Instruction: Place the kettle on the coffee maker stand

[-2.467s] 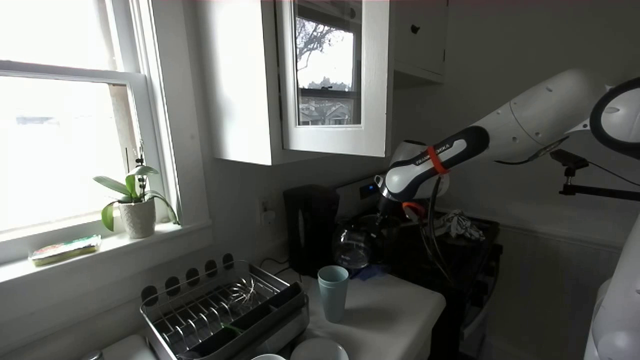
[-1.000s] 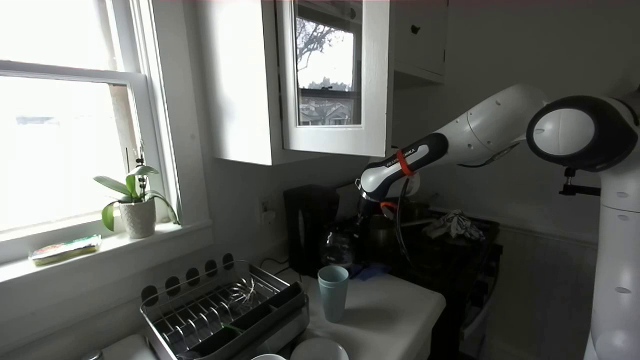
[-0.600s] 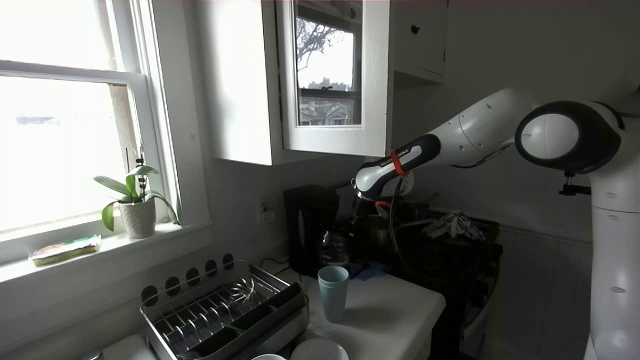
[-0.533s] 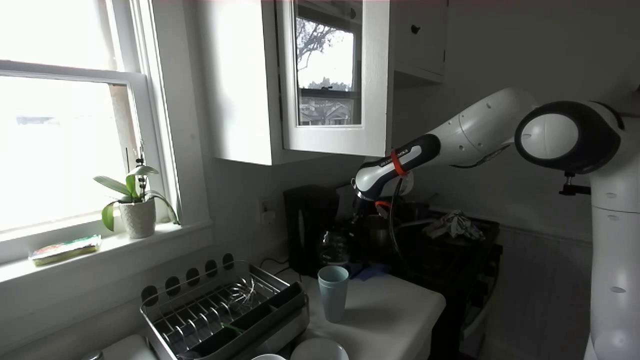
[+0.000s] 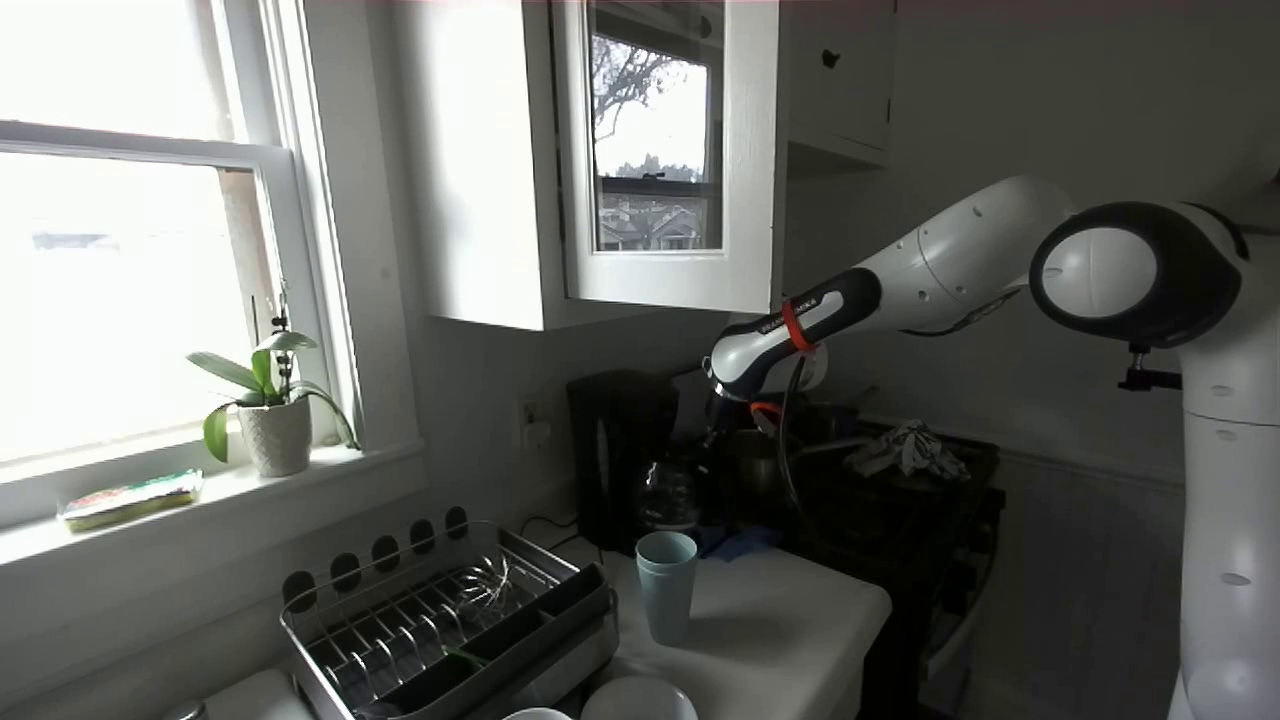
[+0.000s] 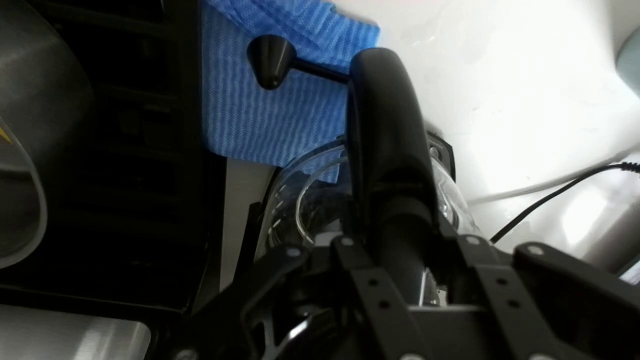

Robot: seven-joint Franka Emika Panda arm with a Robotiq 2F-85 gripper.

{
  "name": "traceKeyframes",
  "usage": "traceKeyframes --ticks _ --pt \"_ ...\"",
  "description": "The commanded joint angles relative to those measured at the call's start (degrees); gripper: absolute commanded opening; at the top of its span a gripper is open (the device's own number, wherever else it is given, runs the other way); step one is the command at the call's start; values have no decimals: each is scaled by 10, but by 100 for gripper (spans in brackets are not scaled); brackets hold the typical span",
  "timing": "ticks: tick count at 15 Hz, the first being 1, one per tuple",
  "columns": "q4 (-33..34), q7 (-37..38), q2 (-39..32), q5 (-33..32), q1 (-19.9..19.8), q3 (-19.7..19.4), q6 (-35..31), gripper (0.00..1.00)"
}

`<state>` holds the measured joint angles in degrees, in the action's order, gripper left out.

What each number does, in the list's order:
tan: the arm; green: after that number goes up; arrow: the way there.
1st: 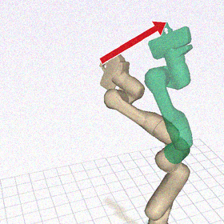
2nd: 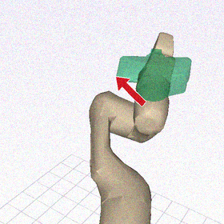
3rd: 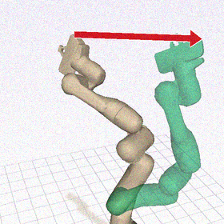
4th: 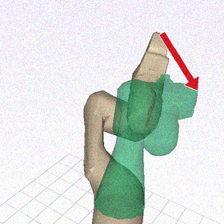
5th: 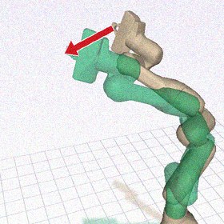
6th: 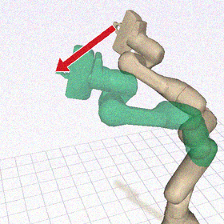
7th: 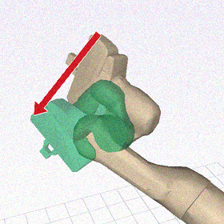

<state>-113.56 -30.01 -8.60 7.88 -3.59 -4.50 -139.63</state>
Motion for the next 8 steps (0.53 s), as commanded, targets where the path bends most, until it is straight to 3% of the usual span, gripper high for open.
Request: traceKeyframes --ticks 1,8 --pt "11 12 -5 -3 -12 12 7 8" --pt "26 38 -18 14 -12 17 14 8"
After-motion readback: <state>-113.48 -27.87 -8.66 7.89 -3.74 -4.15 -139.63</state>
